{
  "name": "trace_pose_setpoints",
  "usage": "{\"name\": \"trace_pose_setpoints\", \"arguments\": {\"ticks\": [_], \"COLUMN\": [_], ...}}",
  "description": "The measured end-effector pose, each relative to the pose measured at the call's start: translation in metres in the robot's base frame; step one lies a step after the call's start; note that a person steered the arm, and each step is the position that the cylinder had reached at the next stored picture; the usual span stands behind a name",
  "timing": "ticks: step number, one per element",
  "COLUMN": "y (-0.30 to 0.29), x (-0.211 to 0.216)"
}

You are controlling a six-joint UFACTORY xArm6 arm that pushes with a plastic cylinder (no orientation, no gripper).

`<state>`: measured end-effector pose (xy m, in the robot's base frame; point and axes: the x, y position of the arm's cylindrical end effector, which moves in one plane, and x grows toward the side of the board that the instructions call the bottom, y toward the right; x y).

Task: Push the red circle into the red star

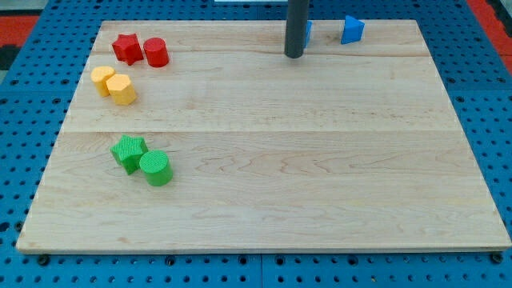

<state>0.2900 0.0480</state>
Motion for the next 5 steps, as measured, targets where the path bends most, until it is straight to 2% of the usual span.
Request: {"name": "trace_pose_setpoints", "arguments": {"ticks": [2, 5], "y": [-0.177, -0.177], "x": [0.016, 0.016]}}
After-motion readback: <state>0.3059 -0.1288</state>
